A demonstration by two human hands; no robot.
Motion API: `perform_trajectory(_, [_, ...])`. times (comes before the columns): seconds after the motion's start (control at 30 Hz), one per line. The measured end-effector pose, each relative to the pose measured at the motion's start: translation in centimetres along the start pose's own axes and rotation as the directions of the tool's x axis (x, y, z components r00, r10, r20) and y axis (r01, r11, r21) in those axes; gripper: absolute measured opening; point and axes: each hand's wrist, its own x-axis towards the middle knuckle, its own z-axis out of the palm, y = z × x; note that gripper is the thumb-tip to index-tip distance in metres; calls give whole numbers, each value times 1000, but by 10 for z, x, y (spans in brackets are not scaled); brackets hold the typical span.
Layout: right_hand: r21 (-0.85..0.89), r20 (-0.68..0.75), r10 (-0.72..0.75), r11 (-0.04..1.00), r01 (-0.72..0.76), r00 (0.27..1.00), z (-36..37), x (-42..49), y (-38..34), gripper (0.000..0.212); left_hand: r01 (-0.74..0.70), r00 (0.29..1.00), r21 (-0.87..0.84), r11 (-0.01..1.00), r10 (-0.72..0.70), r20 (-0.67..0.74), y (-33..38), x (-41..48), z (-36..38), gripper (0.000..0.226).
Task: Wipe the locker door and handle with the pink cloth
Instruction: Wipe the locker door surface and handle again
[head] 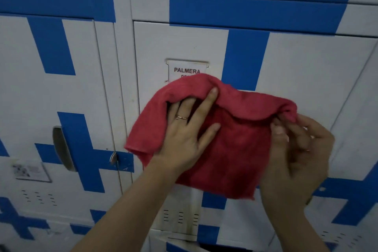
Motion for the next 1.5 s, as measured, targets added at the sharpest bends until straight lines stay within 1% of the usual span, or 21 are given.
perform_trajectory(0.1, [-199,189,-114,968,152,975,1,-10,15,49,-45,995,-37,998,41,-93,-14,-5,-15,37])
perform_trajectory(0.23, [-485,404,-215,774,407,889,16,-9,22,62,12,993,4,1000,-11,-120,-24,-30,-17,35])
perform_trajectory(0.33, [-633,437,-144,652,417,888,33,-1,24,71,9,984,54,998,1,-179,-28,-43,-15,36])
perform_trajectory(0.43, [-718,414,-132,561,413,900,34,-3,35,80,33,979,181,983,5,-205,-28,-46,-11,39])
perform_trajectory(0.5, [-719,396,-140,567,401,908,29,-6,40,77,16,987,246,969,23,-156,-31,-49,-4,44])
perform_trajectory(0.6, [-722,348,-133,593,355,928,32,4,34,74,-31,997,207,978,45,-65,-35,-53,3,48])
perform_trajectory(0.67, [-733,308,-127,599,320,943,46,10,23,74,-11,998,132,991,20,-62,-33,-56,6,47])
perform_trajectory(0.73, [-711,332,-132,616,340,934,58,6,17,72,21,997,6,1000,-20,-74,-30,-57,6,45])
perform_trajectory(0.83, [-625,502,-164,610,487,849,56,-16,25,69,7,996,-181,983,-23,-83,-30,-59,-3,40])
perform_trajectory(0.9, [-596,557,-200,579,556,806,44,-21,32,66,-1,999,-255,967,-12,-50,-33,-64,-14,37])
perform_trajectory(0.93, [-603,544,-210,576,553,812,41,-17,33,64,9,999,-280,960,-19,-31,-35,-66,-20,38])
perform_trajectory(1.0, [-639,453,-195,609,470,870,47,-6,26,67,58,997,-327,943,-72,-31,-39,-69,-31,37])
perform_trajectory(1.07, [-660,371,-166,645,385,914,67,-3,13,72,70,990,-310,948,-105,-96,-48,-68,-41,30])
perform_trajectory(1.1, [-653,395,-164,643,401,904,76,-8,8,74,59,985,-289,956,-103,-140,-53,-64,-45,27])
perform_trajectory(1.2, [-531,630,-188,603,594,754,82,-33,12,73,31,964,-186,982,-79,-256,-73,-44,-56,24])
perform_trajectory(1.23, [-495,676,-186,602,626,713,76,-39,17,69,35,958,-142,989,-74,-277,-80,-36,-59,25])
perform_trajectory(1.27, [-483,690,-175,611,627,702,69,-41,20,64,46,955,-96,994,-72,-289,-89,-29,-62,25])
perform_trajectory(1.33, [-512,648,-141,646,566,748,65,-36,19,63,75,958,-4,997,-73,-277,-107,-19,-65,27])
perform_trajectory(1.43, [-601,508,-113,664,445,854,92,-33,4,79,78,987,71,994,-67,-143,-127,-18,-63,40])
perform_trajectory(1.47, [-616,503,-126,642,457,855,104,-36,-1,80,76,992,89,993,-66,-106,-131,-19,-61,44])
perform_trajectory(1.5, [-614,540,-151,602,511,828,112,-43,-2,77,72,994,103,992,-63,-87,-133,-20,-59,46])
